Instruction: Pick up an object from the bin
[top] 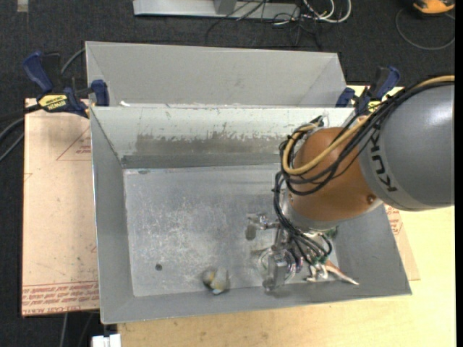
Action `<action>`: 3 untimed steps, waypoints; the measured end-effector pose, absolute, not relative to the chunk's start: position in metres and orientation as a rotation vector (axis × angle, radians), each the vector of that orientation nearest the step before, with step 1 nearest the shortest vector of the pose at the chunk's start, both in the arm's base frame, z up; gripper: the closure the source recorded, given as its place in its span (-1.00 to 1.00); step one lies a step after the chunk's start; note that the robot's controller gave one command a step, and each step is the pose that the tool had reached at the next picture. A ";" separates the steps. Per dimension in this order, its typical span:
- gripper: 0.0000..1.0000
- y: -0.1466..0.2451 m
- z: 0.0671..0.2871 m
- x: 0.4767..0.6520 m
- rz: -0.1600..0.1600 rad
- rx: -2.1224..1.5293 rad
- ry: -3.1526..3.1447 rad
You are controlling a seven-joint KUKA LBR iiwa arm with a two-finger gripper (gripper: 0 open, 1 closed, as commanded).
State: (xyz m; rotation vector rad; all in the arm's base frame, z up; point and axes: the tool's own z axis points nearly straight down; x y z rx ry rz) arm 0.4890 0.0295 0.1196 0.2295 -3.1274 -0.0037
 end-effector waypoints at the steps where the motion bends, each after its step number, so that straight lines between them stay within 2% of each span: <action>1: -1.00 0.037 0.091 0.492 -0.004 0.557 -3.098; 2: -1.00 -0.032 0.089 0.497 -0.004 0.053 -3.138; 3: -1.00 -0.021 0.070 0.525 -0.006 0.193 -3.145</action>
Offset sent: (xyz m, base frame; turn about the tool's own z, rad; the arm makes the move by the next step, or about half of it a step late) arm 0.0082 -0.0709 -0.0305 0.1564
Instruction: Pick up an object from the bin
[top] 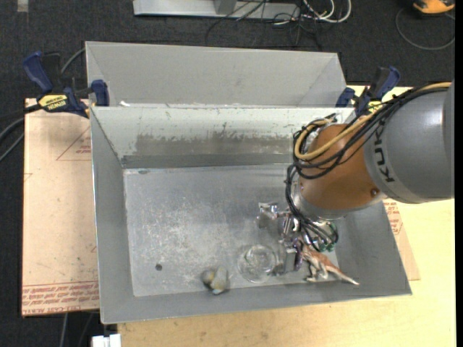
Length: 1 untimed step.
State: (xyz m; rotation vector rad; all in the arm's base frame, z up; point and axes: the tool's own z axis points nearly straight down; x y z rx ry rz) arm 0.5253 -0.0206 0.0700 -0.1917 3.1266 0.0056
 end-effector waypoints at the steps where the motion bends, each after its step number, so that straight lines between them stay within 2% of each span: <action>1: -1.00 -0.081 0.070 0.514 0.004 -0.231 3.134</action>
Offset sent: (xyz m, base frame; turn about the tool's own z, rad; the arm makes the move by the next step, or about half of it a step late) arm -0.0395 -0.0784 0.0000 0.1254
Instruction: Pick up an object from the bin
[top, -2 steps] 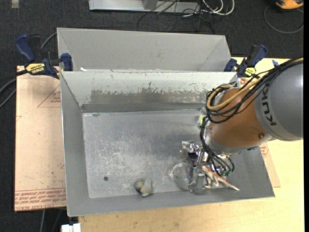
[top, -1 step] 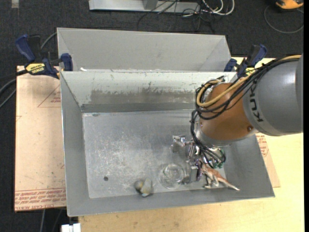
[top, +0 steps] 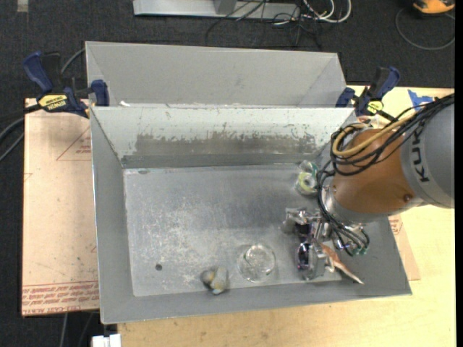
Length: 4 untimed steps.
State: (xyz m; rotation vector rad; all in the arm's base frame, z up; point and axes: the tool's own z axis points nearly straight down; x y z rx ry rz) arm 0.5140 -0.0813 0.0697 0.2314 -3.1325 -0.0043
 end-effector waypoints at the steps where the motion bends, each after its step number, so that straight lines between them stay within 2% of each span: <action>1: -1.00 -0.098 0.071 0.488 -0.009 -0.012 -3.162; 2: -1.00 -0.132 0.085 0.549 -0.009 0.548 -3.095; 3: 1.00 -0.112 0.070 0.540 -0.014 -0.355 -3.143; 4: 1.00 -0.112 0.070 0.540 -0.015 -0.358 -3.143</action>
Offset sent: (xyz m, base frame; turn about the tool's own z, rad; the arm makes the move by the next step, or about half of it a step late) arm 0.0394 -0.0569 0.0165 -0.2362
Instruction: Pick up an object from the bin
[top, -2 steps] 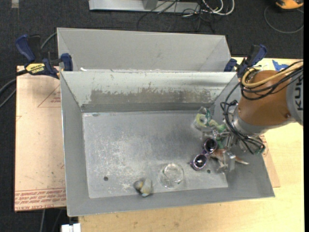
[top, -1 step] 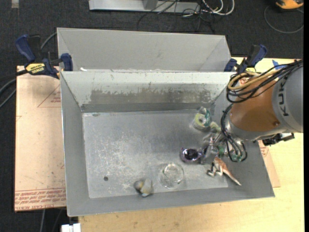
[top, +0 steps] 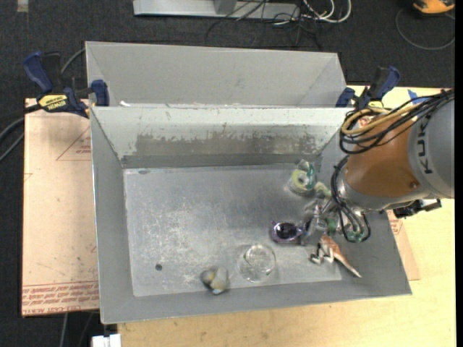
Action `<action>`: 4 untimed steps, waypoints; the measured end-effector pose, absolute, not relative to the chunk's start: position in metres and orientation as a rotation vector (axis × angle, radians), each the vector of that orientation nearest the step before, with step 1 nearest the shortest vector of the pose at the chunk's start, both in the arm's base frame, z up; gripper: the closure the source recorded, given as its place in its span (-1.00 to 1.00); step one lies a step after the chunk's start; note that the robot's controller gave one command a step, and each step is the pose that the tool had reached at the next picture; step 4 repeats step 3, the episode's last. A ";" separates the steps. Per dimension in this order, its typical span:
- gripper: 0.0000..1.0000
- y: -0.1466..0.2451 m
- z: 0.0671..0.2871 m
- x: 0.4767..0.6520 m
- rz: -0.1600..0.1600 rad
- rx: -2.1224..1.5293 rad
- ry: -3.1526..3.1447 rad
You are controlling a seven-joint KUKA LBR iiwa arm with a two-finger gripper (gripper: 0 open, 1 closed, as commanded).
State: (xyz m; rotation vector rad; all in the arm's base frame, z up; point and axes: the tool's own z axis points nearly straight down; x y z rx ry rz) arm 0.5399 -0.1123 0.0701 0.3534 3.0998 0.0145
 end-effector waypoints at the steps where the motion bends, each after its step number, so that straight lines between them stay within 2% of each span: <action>1: 1.00 -0.112 0.070 0.540 0.015 0.354 3.100; 4: 1.00 -0.106 0.081 0.535 0.016 0.344 3.100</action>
Offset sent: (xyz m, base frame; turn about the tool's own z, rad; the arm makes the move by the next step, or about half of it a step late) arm 0.0000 0.0000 0.0000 0.0000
